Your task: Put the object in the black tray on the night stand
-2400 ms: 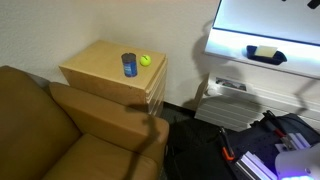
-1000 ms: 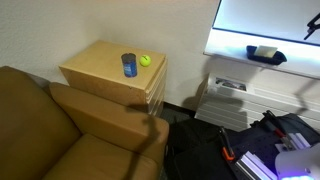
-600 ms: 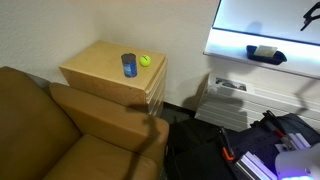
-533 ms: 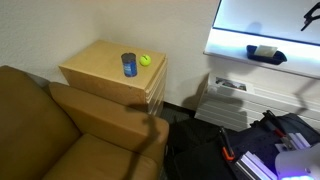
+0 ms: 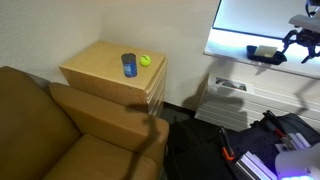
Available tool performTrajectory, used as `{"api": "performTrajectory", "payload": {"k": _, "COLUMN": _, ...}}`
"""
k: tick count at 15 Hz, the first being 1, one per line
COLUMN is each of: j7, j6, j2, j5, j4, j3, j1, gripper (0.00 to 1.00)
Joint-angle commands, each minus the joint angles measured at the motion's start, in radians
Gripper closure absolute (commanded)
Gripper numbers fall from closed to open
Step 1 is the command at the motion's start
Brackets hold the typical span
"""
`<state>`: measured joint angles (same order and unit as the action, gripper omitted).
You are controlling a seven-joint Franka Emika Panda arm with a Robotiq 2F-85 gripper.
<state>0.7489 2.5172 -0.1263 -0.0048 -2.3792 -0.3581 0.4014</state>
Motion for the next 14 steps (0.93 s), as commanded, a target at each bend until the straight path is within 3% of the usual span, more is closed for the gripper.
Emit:
{"api": "performTrajectory", "payload": {"k": 1, "j7": 0.134, "j6": 0.044, "j2": -0.243, "j5": 0.122, "j4": 0.237, "j3": -0.012, "j1": -0.034, "gripper": 0.0}}
{"api": "performTrajectory", "payload": {"k": 6, "j7": 0.337, "j6": -0.04, "j2": -0.424, "j5": 0.194, "j4": 0.563, "j3": -0.076, "j1": -0.028, "gripper": 0.0}}
{"api": "performTrajectory", "payload": {"k": 7, "j7": 0.268, "j6": 0.024, "j2": -0.356, "j5": 0.174, "j4": 0.439, "j3": -0.059, "j1": -0.035, "gripper": 0.0}}
{"api": "performTrajectory", "payload": {"k": 9, "j7": 0.32, "j6": -0.009, "j2": -0.4, "j5": 0.173, "j4": 0.525, "j3": -0.072, "j1": -0.027, "gripper": 0.0}}
{"api": "performTrajectory", "payload": {"k": 10, "j7": 0.268, "j6": 0.004, "j2": -0.382, "j5": 0.171, "j4": 0.489, "j3": -0.053, "j1": -0.022, "gripper": 0.0}}
{"api": "performTrajectory", "payload": {"k": 14, "j7": 0.323, "j6": 0.097, "j2": -0.435, "j5": 0.254, "j4": 0.467, "j3": -0.039, "j1": 0.0, "gripper": 0.0}}
